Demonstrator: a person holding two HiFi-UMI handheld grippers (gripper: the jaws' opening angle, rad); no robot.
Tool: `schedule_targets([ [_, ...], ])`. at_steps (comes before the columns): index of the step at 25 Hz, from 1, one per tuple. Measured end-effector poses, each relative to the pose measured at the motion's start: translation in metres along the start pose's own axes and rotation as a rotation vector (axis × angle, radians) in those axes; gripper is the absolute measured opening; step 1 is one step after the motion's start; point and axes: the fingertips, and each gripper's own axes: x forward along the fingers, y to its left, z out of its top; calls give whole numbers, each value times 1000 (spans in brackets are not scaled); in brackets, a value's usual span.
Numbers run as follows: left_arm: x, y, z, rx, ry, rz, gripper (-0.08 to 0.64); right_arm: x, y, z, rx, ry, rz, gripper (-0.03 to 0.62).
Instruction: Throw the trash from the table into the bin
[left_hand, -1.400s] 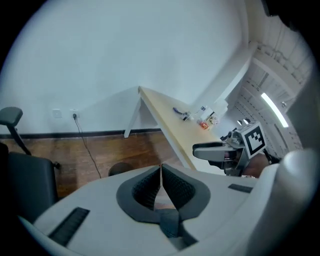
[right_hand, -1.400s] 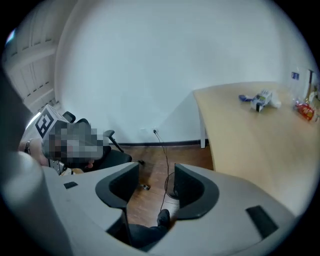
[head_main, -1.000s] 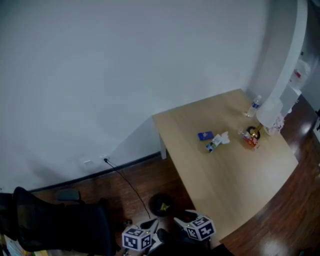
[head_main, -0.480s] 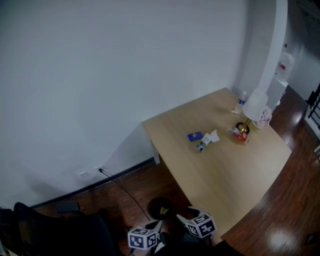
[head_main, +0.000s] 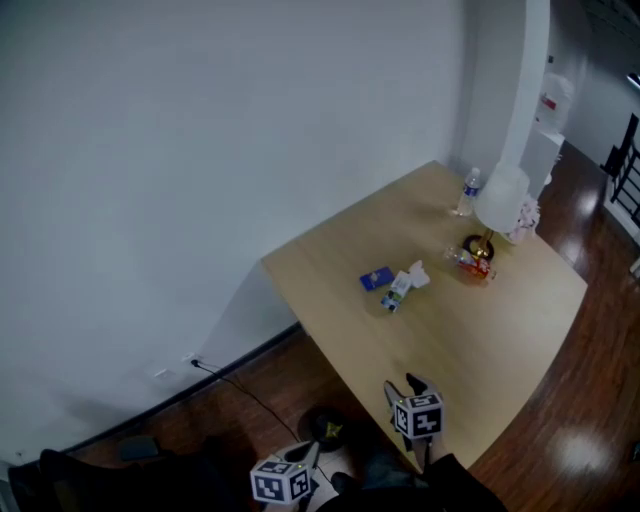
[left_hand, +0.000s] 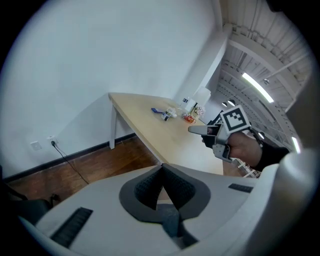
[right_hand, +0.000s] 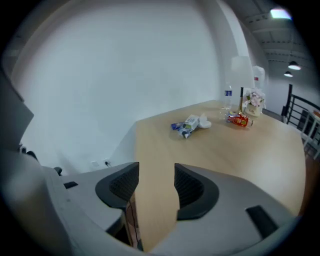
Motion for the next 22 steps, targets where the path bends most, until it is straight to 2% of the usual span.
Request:
schedule_targets([
  [7, 31, 19, 48, 38, 85, 63, 5, 110, -74, 78, 171, -31, -65, 296],
  [13, 46, 30, 65, 30, 145, 90, 5, 182, -108, 118, 275, -33, -88, 302],
  [17, 48, 37, 65, 32, 180, 111, 5, 210, -119, 128, 326, -30, -112, 385],
  [22, 49, 42, 68, 23, 200, 124, 5, 228, -131, 124, 364, -6, -151, 390],
])
